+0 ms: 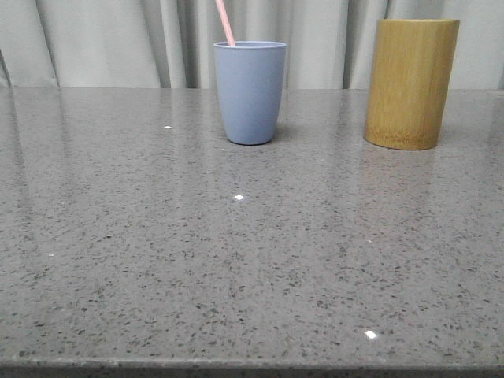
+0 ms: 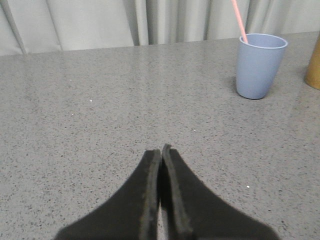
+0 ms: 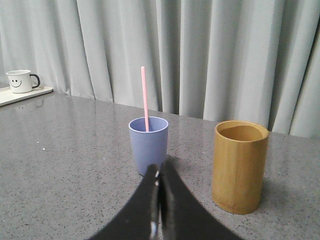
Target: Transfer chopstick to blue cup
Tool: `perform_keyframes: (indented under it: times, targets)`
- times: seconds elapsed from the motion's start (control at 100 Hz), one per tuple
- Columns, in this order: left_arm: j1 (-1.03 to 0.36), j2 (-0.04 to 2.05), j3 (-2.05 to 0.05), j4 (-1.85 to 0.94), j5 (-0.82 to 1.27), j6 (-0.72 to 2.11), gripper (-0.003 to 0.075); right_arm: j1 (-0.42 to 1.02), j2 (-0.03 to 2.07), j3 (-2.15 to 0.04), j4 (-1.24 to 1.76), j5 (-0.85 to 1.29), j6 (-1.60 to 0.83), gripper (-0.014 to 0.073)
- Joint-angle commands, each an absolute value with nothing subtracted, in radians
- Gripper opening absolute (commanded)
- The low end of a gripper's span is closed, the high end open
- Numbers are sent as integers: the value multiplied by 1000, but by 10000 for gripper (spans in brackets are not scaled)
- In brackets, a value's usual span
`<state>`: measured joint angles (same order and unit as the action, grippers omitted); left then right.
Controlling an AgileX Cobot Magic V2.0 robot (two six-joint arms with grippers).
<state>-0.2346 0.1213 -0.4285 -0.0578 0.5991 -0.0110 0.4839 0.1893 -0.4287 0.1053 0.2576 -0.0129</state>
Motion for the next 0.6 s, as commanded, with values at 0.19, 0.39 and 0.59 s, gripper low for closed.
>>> perform_keyframes:
  times: [0.19,0.39,0.59]
  targets:
    - [-160,134,-248,-66,177,-15,-19,478,202,-452,97,173,-21,-69]
    - [-67,80,-124,-66,72,-15,-19,478,202,-452,97,173,-21,-69]
    - [-7,-15,12,-64,17,-15,-19,478,202,-452,97,173,-21,-69]
